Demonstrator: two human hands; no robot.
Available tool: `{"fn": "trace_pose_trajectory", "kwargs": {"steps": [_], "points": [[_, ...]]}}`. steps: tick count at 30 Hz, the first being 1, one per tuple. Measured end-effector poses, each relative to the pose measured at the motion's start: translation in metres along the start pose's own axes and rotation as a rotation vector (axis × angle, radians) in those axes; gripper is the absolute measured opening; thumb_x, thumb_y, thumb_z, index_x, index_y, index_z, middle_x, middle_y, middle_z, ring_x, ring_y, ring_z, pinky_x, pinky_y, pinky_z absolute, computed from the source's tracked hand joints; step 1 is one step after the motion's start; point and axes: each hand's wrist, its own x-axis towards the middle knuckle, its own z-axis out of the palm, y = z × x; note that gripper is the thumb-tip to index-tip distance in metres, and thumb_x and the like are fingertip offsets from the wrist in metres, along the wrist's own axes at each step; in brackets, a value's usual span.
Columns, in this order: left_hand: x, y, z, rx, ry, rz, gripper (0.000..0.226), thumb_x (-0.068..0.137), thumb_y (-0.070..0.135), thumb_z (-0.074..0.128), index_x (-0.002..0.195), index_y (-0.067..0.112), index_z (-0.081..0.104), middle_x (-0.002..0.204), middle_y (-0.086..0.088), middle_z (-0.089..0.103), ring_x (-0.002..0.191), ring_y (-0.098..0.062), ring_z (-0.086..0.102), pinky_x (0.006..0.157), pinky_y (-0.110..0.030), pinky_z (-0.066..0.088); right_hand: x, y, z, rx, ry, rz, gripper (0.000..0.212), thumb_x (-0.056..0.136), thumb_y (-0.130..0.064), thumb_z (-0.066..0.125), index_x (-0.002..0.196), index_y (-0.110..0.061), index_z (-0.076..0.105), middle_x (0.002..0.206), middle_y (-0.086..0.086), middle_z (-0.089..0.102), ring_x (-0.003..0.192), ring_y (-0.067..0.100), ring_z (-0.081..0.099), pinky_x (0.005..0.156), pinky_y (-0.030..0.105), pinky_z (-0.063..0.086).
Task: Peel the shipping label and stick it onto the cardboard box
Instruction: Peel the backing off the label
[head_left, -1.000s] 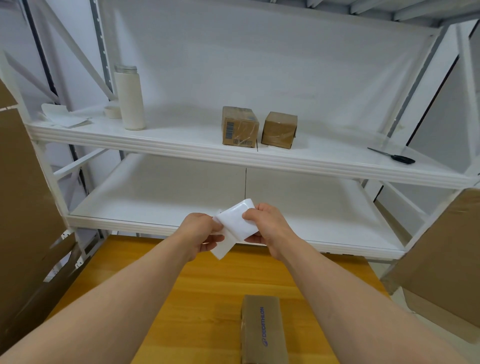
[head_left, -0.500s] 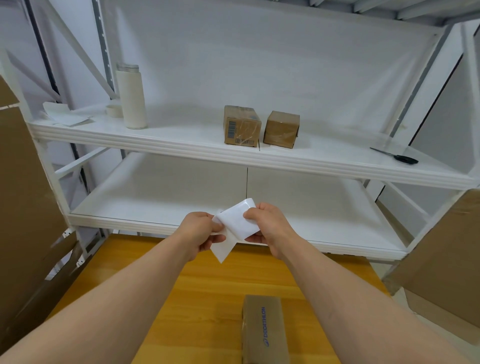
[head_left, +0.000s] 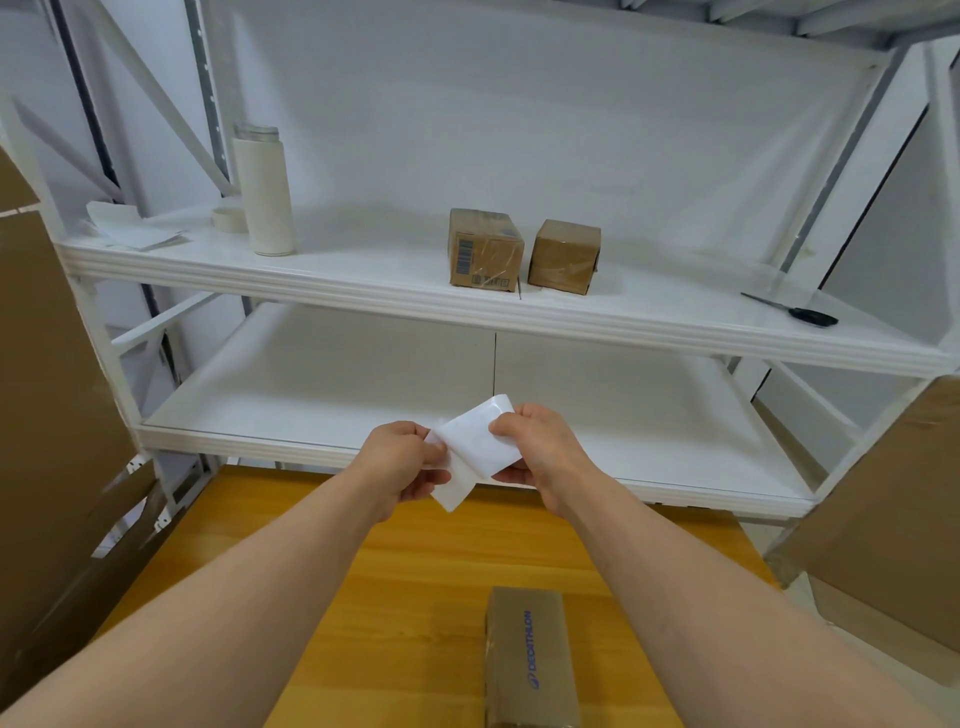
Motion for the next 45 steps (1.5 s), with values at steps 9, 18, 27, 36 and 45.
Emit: {"fn": "trace_pose_trajectory", "kwargs": {"steps": [9,18,27,36,45], "points": [[0.003,-0.003,0.002,-0.004,0.014,-0.032,0.014,0.094,0.006,0.061,0.108,0.007,0.061,0.103,-0.016,0.068,0.077,-0.023,0.073,0.054,-0.026,0.056,0.002,0.003,-0.004,0.029,0.042,0.009,0.011,0.090,-0.016,0.057,0.100,-0.013,0.057,0.111,0.011,0.063,0.100,0.027,0.064,0.065,0.032,0.059],[0.010,-0.007,0.001,0.013,0.005,-0.033,0.015,0.094,0.009,0.064,0.109,0.005,0.062,0.104,-0.017,0.070,0.084,-0.025,0.074,0.052,-0.027,0.055,0.005,0.004,-0.002,0.020,0.027,0.012,0.019,0.088,-0.015,0.057,0.107,-0.009,0.059,0.110,0.012,0.064,0.100,0.028,0.065,0.068,0.033,0.060],[0.018,-0.014,-0.004,0.137,0.001,-0.064,0.017,0.092,0.011,0.067,0.108,0.006,0.065,0.104,-0.016,0.069,0.067,-0.016,0.062,0.050,-0.022,0.045,0.015,0.014,0.000,-0.018,0.053,0.022,0.022,0.086,-0.016,0.062,0.107,-0.009,0.059,0.113,0.013,0.064,0.094,0.026,0.065,0.069,0.034,0.059],[0.027,-0.023,-0.011,0.169,0.018,-0.122,0.020,0.091,0.011,0.068,0.110,0.006,0.064,0.097,-0.015,0.068,0.063,-0.015,0.053,0.047,-0.023,0.038,0.024,0.019,0.001,-0.010,0.074,0.038,0.018,0.090,-0.017,0.067,0.105,-0.012,0.059,0.113,0.013,0.063,0.083,0.026,0.069,0.058,0.029,0.060],[0.040,-0.030,-0.021,0.183,0.051,-0.219,0.018,0.090,0.008,0.066,0.108,0.005,0.063,0.083,-0.013,0.063,0.065,-0.018,0.051,0.048,-0.025,0.034,0.035,0.022,0.010,0.009,0.079,0.061,0.020,0.090,-0.012,0.068,0.108,-0.009,0.059,0.114,0.010,0.058,0.094,0.030,0.068,0.070,0.040,0.065]]}}
